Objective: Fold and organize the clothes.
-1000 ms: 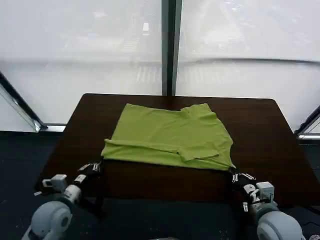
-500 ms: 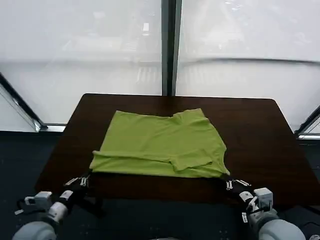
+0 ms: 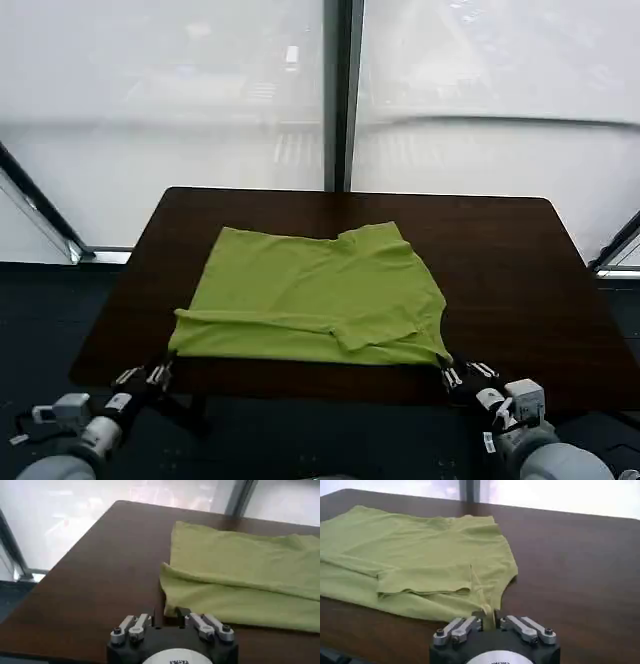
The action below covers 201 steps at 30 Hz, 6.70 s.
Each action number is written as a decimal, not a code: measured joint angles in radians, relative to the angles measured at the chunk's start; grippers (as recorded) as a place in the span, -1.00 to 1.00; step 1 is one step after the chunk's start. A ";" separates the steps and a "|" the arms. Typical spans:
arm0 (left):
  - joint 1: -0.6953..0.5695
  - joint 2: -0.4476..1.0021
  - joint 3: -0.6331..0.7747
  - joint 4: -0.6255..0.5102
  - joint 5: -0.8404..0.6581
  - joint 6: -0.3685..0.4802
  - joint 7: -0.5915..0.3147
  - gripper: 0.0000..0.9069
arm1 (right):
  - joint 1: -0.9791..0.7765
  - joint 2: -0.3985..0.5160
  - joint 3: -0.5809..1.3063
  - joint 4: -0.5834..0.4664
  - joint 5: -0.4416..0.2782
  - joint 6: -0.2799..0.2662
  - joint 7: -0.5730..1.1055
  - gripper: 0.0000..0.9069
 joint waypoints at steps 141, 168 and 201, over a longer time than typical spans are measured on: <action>-0.077 0.009 0.138 0.148 0.011 -0.024 0.007 -1.00 | -0.245 -0.012 -0.123 0.098 -0.225 0.099 -0.086 -0.98; -0.255 -0.052 0.201 0.198 0.035 -0.071 -0.006 0.94 | -0.119 0.146 0.003 -0.028 -0.254 0.135 -0.102 0.94; -0.430 -0.073 0.318 0.427 0.083 -0.069 0.013 -0.46 | -0.068 0.236 -0.026 -0.126 -0.295 0.144 -0.102 0.10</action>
